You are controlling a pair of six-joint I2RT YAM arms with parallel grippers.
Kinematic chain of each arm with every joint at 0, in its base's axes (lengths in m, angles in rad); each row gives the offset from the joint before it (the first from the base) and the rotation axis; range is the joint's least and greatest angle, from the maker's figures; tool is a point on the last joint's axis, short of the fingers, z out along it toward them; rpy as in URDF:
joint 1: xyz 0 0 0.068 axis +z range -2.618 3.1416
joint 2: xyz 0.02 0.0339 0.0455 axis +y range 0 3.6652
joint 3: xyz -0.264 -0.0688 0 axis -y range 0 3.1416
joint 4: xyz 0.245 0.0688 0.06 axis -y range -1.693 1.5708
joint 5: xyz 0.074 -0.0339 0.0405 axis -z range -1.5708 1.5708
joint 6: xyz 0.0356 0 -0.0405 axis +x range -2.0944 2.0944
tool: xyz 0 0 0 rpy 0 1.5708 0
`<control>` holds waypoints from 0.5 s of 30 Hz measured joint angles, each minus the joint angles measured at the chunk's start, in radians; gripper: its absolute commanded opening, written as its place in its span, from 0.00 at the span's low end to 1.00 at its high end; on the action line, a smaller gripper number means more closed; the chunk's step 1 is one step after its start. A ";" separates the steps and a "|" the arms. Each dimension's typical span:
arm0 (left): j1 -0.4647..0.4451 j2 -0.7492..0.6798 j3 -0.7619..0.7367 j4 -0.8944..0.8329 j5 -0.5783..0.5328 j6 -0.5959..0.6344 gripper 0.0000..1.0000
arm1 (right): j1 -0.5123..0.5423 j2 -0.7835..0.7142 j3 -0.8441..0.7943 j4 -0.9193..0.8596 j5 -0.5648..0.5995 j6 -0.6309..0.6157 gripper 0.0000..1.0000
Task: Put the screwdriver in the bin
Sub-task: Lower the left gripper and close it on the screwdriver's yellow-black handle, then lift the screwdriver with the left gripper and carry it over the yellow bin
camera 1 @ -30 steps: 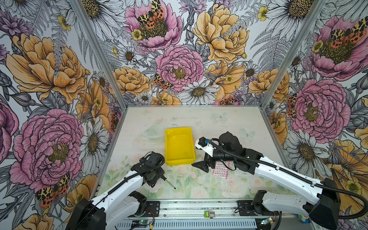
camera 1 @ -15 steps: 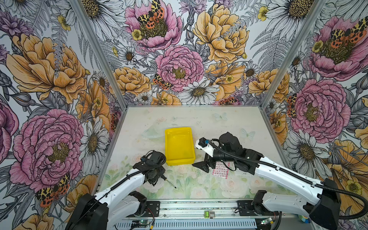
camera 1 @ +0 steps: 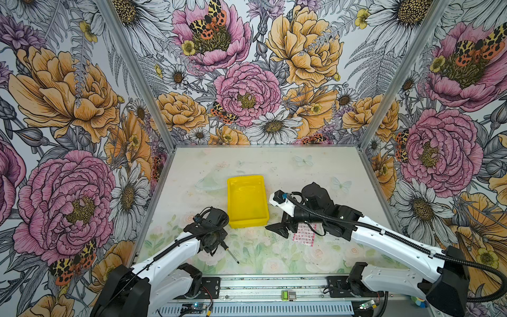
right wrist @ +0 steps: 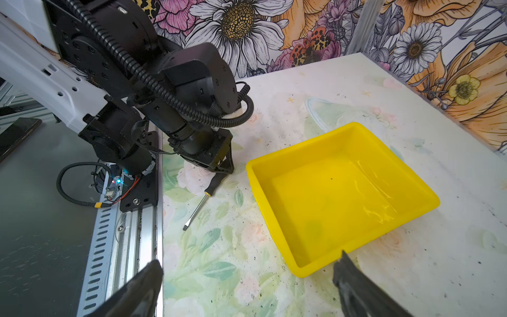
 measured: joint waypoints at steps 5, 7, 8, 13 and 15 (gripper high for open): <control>0.013 -0.058 0.001 -0.057 -0.018 0.009 0.00 | 0.000 0.000 0.000 0.000 0.011 0.000 0.99; 0.034 -0.090 0.011 -0.093 -0.031 0.022 0.00 | 0.000 -0.001 0.000 0.000 0.023 0.000 0.99; 0.046 -0.106 0.021 -0.112 -0.039 0.034 0.00 | 0.000 -0.002 0.000 0.000 0.034 0.002 1.00; 0.100 -0.165 0.105 -0.183 -0.066 0.112 0.00 | -0.008 -0.009 0.002 -0.001 0.087 0.009 0.99; 0.116 -0.166 0.151 -0.203 -0.070 0.153 0.00 | -0.016 -0.004 0.007 -0.003 0.098 0.009 0.99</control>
